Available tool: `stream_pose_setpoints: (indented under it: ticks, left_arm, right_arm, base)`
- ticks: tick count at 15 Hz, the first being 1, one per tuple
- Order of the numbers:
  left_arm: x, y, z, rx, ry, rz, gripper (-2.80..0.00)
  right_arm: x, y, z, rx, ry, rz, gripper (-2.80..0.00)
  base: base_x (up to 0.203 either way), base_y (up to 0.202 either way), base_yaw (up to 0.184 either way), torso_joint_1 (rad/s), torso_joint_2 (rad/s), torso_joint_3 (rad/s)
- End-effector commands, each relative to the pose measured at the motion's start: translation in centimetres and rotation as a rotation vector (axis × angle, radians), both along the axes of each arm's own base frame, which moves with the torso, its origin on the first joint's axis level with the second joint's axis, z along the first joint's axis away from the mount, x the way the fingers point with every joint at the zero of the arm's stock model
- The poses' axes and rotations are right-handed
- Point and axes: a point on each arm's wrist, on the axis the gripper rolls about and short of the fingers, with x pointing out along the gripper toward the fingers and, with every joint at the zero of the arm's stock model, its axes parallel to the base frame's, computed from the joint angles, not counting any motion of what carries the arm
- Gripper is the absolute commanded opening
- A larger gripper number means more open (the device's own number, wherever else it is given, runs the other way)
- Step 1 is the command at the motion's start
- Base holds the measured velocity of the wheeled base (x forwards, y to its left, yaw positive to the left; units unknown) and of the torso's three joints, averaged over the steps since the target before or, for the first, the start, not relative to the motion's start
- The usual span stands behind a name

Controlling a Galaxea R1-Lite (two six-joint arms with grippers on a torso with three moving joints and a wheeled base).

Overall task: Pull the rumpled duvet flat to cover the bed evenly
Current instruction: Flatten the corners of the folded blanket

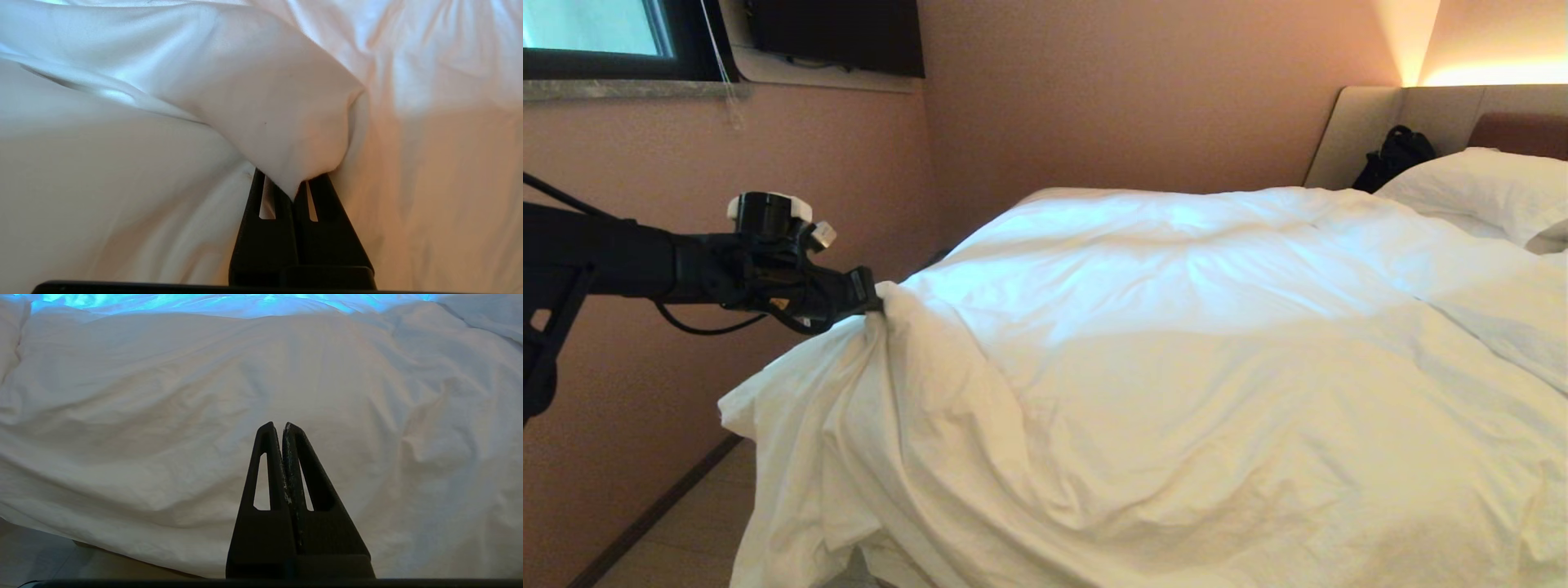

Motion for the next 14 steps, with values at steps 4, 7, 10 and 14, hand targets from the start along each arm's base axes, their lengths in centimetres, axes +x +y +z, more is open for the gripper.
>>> stream_pose_setpoints:
  ticks: [4,7,10,14]
  left_arm:
    - [0.3,-1.1,1.3,-0.007,-0.036,-0.002,-2.8]
    - [1.2,-1.2,0.9,-0.027,-0.018,0.04,-2.8]
    - [1.9,-1.2,0.5,-0.035,0.063,0.061,-2.8]
    - [2.9,-1.2,-1.9,-0.047,0.246,0.084,-2.8]
  right_arm:
    - [0.0,0.0,0.0,0.0,0.001,0.001,-2.8]
    - [0.0,0.0,0.0,0.0,0.001,0.001,-2.8]
    - [0.0,0.0,0.0,0.0,0.001,0.001,-2.8]
    - [0.0,0.0,0.0,0.0,0.001,0.001,-2.8]
  base:
    - [0.0,0.0,0.0,0.0,0.0,0.0]
    - [0.0,0.0,0.0,0.0,0.0,0.0]
    - [0.0,0.0,0.0,0.0,0.0,0.0]
    - [0.0,0.0,0.0,0.0,0.0,0.0]
